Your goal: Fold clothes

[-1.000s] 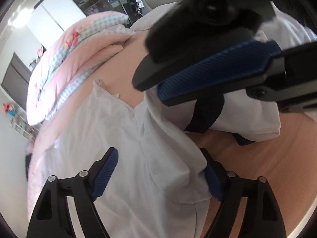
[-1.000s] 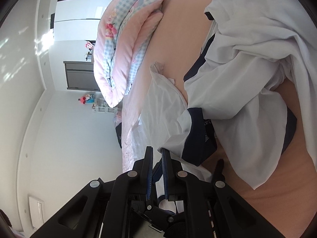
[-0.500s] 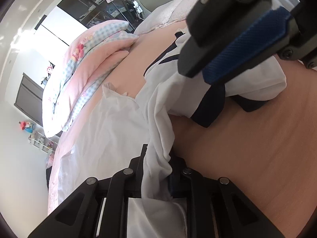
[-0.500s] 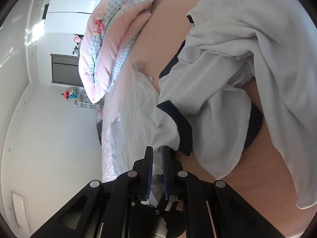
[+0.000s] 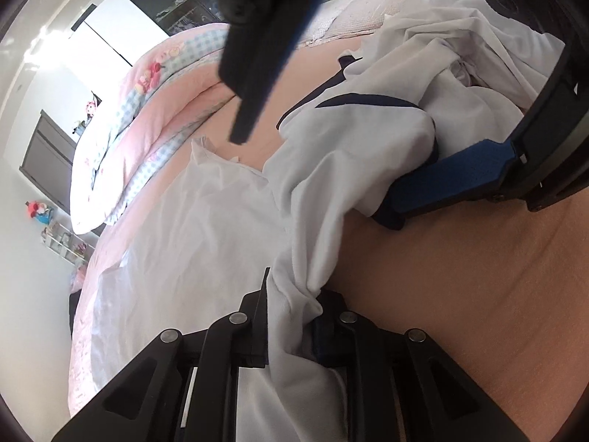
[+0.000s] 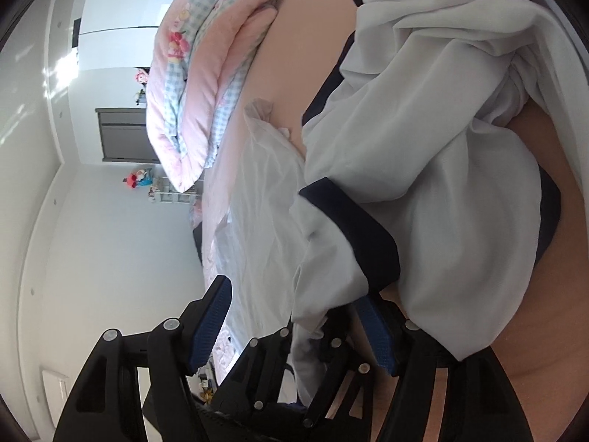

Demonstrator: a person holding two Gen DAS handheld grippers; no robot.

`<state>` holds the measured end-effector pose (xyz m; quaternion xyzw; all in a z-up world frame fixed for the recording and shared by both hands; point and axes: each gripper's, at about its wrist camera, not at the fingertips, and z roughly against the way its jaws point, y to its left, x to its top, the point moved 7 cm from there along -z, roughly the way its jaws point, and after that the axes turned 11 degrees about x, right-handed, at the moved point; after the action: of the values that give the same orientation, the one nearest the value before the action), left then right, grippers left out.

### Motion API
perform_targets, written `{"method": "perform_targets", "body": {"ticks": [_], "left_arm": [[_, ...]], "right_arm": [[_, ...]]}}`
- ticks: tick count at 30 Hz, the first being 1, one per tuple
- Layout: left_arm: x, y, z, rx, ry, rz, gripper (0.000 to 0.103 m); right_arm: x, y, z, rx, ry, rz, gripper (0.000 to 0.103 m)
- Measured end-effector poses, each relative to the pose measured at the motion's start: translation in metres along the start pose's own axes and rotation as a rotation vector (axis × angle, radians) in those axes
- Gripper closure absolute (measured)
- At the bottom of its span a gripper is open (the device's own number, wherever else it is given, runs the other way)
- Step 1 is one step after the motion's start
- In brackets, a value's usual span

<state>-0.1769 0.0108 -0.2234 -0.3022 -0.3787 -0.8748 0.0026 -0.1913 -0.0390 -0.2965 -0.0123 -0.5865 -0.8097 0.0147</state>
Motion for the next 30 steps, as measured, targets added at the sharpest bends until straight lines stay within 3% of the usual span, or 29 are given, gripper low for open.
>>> {"method": "perform_targets", "body": {"ticks": [6,9,15,24,30], "left_arm": [[0.011,-0.004,0.006,0.008,0.011,0.005,0.089],[0.019,-0.006,0.01,-0.001,0.017,0.01,0.089],[0.032,0.0,0.012,-0.084,0.108,0.115,0.089],[0.052,-0.008,0.032,-0.072,0.099,0.125,0.089],[0.068,-0.015,0.046,-0.079,0.077,0.134,0.089]], "right_arm": [[-0.001,-0.006,-0.005,-0.034,0.002,-0.006,0.035],[-0.001,-0.012,-0.002,-0.03,-0.048,-0.02,0.035],[-0.004,-0.013,0.001,-0.044,-0.099,0.045,0.036],[0.006,-0.011,-0.007,-0.076,-0.138,0.035,0.036],[0.012,-0.031,-0.001,-0.053,-0.154,-0.039,0.075]]}}
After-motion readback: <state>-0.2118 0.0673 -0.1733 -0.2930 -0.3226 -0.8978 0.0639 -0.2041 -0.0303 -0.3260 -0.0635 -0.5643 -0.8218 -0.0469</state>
